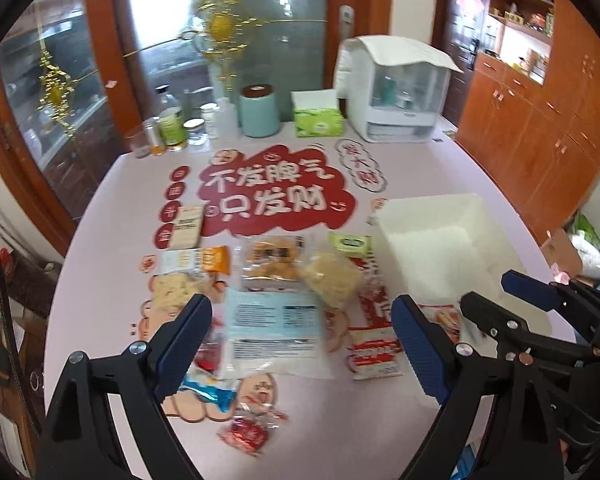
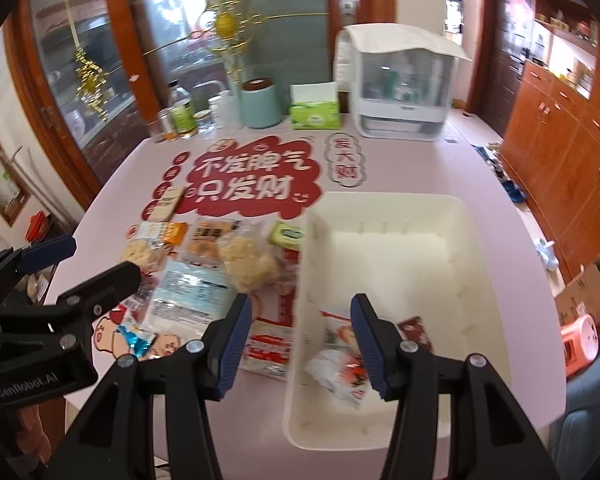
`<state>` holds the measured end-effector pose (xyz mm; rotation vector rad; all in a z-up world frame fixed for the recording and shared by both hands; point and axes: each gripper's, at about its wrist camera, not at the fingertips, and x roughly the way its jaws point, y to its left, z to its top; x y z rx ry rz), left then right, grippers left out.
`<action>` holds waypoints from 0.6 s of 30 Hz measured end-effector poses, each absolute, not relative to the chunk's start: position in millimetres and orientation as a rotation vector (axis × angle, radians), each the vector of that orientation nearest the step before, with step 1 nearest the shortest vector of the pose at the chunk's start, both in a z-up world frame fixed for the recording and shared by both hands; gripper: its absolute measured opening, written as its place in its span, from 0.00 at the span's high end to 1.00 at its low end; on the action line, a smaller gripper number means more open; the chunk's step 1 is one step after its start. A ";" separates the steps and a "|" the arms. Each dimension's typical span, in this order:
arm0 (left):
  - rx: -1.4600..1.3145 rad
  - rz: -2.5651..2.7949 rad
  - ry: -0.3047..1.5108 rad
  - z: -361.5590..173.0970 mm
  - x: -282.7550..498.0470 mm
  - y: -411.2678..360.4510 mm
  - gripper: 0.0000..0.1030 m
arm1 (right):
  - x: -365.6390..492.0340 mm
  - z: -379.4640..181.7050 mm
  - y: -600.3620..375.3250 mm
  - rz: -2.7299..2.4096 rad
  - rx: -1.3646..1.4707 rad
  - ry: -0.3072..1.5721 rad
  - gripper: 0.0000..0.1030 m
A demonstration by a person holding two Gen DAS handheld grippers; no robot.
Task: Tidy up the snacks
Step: 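Grasp the red round wrapped snack with the right gripper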
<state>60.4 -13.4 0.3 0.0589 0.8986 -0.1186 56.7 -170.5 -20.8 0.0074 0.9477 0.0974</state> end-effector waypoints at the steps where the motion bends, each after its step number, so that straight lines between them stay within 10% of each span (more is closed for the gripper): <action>1: 0.052 -0.103 0.895 0.9 61.3 -3.3 0.12 | 58.1 -20.8 -163.6 0.108 0.002 0.948 0.50; 18: 0.092 0.121 0.979 -52.9 88.5 147.9 0.12 | 75.0 -72.9 -62.0 0.330 -0.053 1.077 0.50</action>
